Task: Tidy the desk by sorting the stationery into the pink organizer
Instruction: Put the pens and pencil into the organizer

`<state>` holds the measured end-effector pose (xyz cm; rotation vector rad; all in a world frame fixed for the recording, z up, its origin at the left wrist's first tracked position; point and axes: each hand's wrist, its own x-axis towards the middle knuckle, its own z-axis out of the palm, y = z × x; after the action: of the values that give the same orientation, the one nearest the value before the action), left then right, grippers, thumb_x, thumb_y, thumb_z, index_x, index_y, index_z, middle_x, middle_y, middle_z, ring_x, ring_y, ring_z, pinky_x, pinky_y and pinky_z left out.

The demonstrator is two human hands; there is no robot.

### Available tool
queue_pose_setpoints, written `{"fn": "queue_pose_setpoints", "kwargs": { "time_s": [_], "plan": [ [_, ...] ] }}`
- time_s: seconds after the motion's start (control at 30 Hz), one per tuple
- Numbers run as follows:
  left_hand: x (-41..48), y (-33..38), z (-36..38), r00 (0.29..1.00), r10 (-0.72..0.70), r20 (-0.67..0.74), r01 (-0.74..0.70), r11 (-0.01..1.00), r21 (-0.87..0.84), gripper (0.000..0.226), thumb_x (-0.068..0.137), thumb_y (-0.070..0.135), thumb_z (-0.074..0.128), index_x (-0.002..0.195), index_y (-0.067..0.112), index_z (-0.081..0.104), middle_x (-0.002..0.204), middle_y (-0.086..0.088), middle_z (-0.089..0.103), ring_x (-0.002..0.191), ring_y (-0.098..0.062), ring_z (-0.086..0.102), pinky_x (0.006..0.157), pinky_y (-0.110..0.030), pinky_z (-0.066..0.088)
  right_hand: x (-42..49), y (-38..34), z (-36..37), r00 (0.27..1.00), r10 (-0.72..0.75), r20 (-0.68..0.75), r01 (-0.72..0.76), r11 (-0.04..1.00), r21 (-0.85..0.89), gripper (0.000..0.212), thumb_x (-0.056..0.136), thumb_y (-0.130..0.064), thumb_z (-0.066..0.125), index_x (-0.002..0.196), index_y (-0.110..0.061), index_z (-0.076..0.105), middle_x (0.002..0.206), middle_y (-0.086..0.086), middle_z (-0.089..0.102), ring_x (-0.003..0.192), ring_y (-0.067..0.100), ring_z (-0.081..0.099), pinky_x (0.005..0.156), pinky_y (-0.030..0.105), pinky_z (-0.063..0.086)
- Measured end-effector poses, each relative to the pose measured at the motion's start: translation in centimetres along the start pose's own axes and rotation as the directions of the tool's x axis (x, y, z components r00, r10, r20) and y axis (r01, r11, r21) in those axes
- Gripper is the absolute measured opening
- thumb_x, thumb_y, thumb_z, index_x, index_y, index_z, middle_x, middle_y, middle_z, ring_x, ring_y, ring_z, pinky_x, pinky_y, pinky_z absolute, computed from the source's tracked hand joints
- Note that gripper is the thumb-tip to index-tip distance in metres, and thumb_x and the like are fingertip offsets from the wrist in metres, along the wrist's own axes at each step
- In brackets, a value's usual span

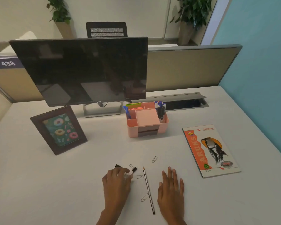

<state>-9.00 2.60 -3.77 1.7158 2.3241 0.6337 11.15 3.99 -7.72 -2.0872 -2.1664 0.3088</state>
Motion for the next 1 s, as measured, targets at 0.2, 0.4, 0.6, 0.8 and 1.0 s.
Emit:
{"fn": "queue_pose_setpoints", "kwargs": {
  "time_s": [0.2,0.4,0.6,0.8,1.0],
  "plan": [
    [-0.7,0.0,-0.3,1.0,0.014,0.024,-0.016,0.994,0.104,0.026,0.063,0.03,0.085,0.083,0.028,0.07,0.087,0.007,0.065,0.082,-0.022,0.06,0.074,-0.041,0.046,-0.3,-0.1,-0.4,1.0,0.009,-0.007,-0.008,1.0,0.028,0.056,0.097,-0.04,0.01,0.137,-0.021,0.045,0.153,0.004,0.032,0.143,0.02,0.024,0.115,0.041,0.009],
    [-0.7,0.2,0.2,0.997,-0.001,0.074,-0.011,0.987,0.161,0.025,0.056,0.035,0.088,0.07,0.028,0.068,0.079,0.007,0.063,0.075,-0.02,0.061,0.071,-0.04,0.047,-1.0,-0.7,-0.6,0.993,-0.004,-0.121,0.027,0.982,0.185,0.051,0.097,-0.045,0.015,0.12,-0.023,0.054,0.14,0.002,0.049,0.131,0.018,0.043,0.111,0.039,0.023],
    [-1.1,0.2,1.0,0.994,-0.077,0.084,0.063,0.986,0.156,0.018,0.062,0.032,0.084,0.07,0.028,0.069,0.081,0.008,0.063,0.081,-0.02,0.06,0.076,-0.04,0.044,-2.7,-3.3,0.5,0.974,-0.063,-0.219,0.112,0.969,0.22,0.041,0.093,-0.049,0.03,0.097,-0.024,0.062,0.118,-0.001,0.058,0.114,0.021,0.048,0.105,0.04,0.029],
    [-0.8,0.3,1.2,0.986,-0.124,0.11,0.11,0.986,0.125,0.012,0.068,0.033,0.08,0.071,0.029,0.07,0.083,0.01,0.063,0.083,-0.018,0.059,0.076,-0.038,0.042,-2.3,-2.7,0.3,0.963,-0.088,-0.254,0.139,0.972,0.191,0.049,0.094,-0.049,0.018,0.091,-0.024,0.06,0.112,-0.003,0.058,0.108,0.017,0.045,0.099,0.037,0.034],
    [0.1,1.6,0.1,0.986,-0.157,0.061,0.161,0.984,-0.071,0.005,0.084,0.036,0.064,0.085,0.032,0.066,0.092,0.013,0.064,0.09,-0.014,0.056,0.08,-0.033,0.035,-2.0,-2.2,0.8,0.955,-0.116,-0.275,0.177,0.962,0.208,0.021,0.089,-0.034,0.041,0.09,-0.023,0.06,0.109,-0.003,0.06,0.105,0.017,0.049,0.101,0.036,0.033]
  ]
}}
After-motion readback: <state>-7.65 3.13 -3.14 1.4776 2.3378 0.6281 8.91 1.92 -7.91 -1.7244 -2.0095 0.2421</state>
